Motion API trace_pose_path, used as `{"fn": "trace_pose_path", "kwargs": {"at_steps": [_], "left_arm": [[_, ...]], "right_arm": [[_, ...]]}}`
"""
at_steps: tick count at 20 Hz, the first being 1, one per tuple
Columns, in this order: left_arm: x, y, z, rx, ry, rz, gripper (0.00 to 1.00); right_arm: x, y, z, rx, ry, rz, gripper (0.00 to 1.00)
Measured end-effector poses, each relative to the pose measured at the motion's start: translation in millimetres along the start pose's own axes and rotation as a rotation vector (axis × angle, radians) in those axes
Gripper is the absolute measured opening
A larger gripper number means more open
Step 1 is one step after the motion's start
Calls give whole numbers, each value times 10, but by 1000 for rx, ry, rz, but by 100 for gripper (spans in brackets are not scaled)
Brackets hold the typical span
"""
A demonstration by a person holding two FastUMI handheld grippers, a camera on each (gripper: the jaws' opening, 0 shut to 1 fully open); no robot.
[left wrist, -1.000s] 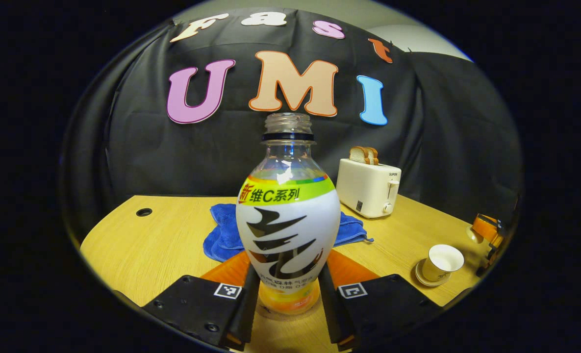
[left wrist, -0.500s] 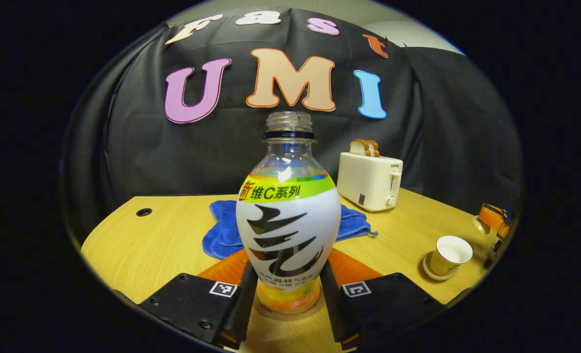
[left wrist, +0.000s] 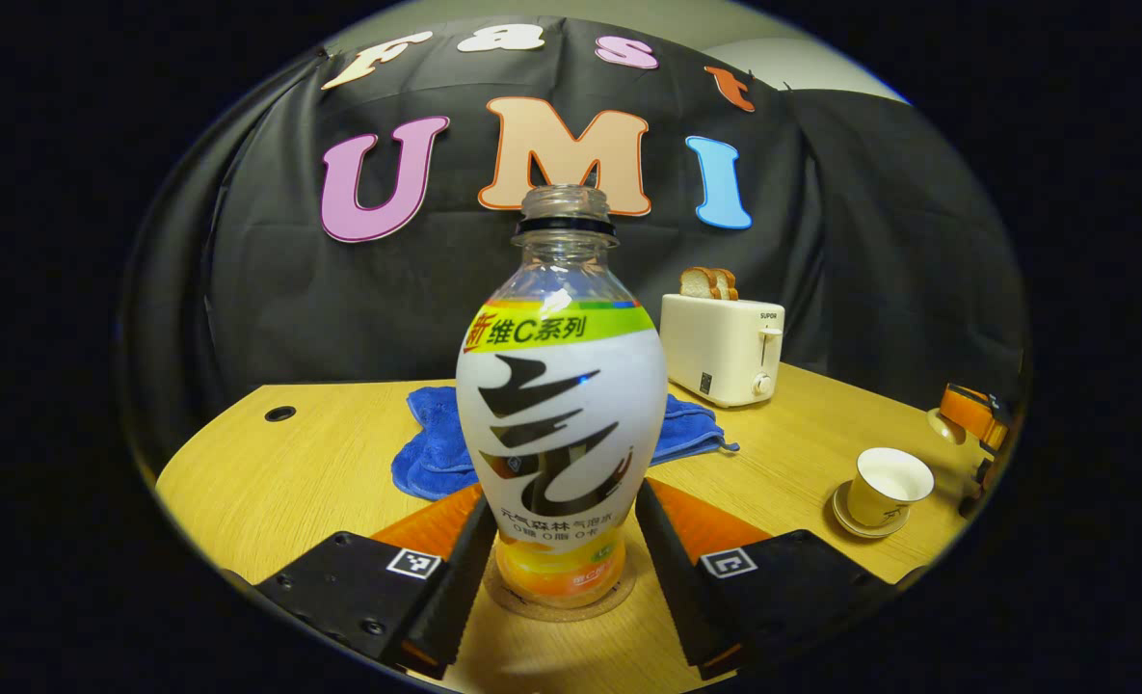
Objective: Open the teacup lid with one hand, grasp the water bottle and pour water into the teacup with the other hand; after pouring, place the water bottle on the coaster and then close the teacup lid.
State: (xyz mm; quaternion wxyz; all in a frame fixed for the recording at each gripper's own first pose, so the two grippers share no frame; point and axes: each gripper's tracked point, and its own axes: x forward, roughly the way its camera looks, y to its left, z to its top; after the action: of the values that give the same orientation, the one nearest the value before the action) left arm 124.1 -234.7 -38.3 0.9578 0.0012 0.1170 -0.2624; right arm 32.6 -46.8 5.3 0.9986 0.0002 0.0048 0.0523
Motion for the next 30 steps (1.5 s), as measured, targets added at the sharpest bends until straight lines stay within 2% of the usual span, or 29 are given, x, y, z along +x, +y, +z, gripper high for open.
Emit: {"fn": "trace_pose_path", "kwargs": {"at_steps": [1, 5, 8, 13, 16, 21, 26, 30], "left_arm": [[-14, 1, 25, 5, -10, 4, 89], [-66, 9, 91, 31, -64, 25, 96], [-125, 36, 173, 23, -123, 47, 96], [-240, -28, 243, 51, -176, 21, 95], [-355, -19, 325, 46, -231, 24, 95], [-506, 24, 265, 42, -227, 62, 95], [-770, 164, 223, 35, -230, 147, 95], [-935, 248, 200, 31, -230, 197, 96]], "right_arm": [[0, 4, -8, 0, 1, 0, 34], [9, 0, -6, -1, 3, 0, 34], [18, -3, -3, -1, 4, 1, 33], [75, 159, -17, 0, 5, 45, 33], [148, 370, -26, 0, 8, 99, 34], [214, 733, -37, 2, 11, 198, 34], [198, 1101, -56, 4, 20, 332, 34], [255, 1300, -81, 2, 42, 384, 34]]}}
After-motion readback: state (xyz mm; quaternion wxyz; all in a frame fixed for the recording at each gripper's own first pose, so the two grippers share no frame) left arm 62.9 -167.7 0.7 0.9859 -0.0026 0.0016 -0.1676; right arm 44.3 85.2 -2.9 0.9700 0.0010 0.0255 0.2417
